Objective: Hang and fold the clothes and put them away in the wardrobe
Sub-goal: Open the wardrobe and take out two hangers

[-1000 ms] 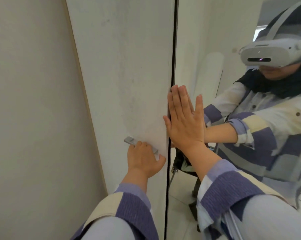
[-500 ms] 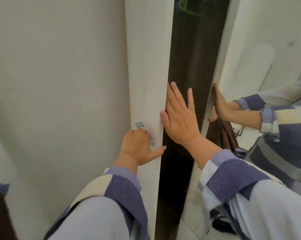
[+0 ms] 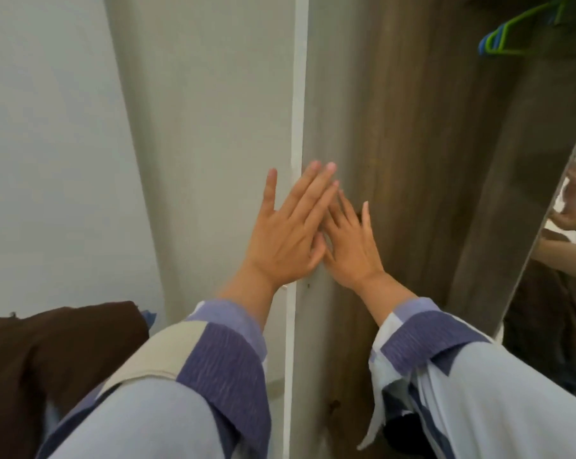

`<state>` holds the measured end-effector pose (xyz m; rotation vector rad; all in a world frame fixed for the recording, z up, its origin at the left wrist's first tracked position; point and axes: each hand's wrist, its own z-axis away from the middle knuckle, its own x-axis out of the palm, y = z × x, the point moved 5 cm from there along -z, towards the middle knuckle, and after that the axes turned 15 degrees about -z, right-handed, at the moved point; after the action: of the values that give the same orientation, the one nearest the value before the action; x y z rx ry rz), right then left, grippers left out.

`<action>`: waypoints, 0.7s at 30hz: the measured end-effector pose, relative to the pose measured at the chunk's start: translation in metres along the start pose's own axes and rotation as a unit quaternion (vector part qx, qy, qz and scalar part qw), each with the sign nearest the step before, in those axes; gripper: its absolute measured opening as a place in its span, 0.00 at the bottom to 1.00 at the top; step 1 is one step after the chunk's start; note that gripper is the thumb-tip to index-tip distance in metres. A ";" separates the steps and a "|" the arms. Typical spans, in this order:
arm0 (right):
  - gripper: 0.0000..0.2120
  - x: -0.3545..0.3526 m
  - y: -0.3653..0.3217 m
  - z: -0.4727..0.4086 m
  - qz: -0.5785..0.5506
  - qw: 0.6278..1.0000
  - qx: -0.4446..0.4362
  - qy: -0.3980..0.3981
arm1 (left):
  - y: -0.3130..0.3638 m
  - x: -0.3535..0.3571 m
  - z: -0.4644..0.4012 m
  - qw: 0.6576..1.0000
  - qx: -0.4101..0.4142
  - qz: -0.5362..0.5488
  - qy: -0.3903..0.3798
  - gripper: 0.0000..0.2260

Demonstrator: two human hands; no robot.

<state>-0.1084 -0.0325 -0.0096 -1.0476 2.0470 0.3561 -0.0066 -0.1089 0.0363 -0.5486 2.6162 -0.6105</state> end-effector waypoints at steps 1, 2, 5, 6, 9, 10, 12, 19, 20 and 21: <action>0.30 0.003 -0.001 -0.008 -0.010 1.000 -0.005 -0.005 | -0.005 0.006 -0.002 0.998 -0.013 -0.040 -0.041 0.32; 0.29 0.007 -0.003 -0.015 -0.022 1.000 -0.006 -0.010 | -0.011 0.012 -0.002 0.994 -0.035 -0.073 -0.075 0.33; 0.26 0.020 -0.009 -0.040 -0.073 0.997 0.003 -0.021 | -0.026 0.036 0.009 0.978 -0.086 -0.129 -0.139 0.34; 0.26 0.026 -0.011 -0.048 -0.082 0.996 0.001 -0.023 | -0.029 0.045 0.012 0.974 -0.090 -0.143 -0.152 0.34; 0.26 0.044 -0.013 -0.070 -0.102 0.995 -0.003 -0.017 | -0.040 0.072 0.017 0.966 -0.106 -0.152 -0.181 0.35; 0.27 0.050 -0.013 -0.077 -0.104 0.994 -0.003 -0.016 | -0.044 0.081 0.018 0.964 -0.116 -0.148 -0.190 0.36; 0.28 0.061 -0.011 -0.092 -0.097 0.995 -0.007 -0.018 | -0.050 0.100 0.019 0.959 -0.133 -0.146 -0.205 0.37; 0.28 0.092 0.003 -0.144 -0.064 0.997 0.009 -0.033 | -0.075 0.170 0.014 0.950 -0.175 -0.108 -0.235 0.37; 0.29 0.096 0.007 -0.149 -0.052 0.998 0.010 -0.034 | -0.078 0.180 0.013 0.949 -0.177 -0.103 -0.240 0.36; 0.29 0.100 0.011 -0.155 -0.042 0.998 0.017 -0.033 | -0.080 0.190 0.012 0.947 -0.177 -0.099 -0.247 0.36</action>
<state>-0.2329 -0.1675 0.0136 -1.0839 1.9368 0.3074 -0.1390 -0.2652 0.0116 -0.9467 2.2046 -0.0315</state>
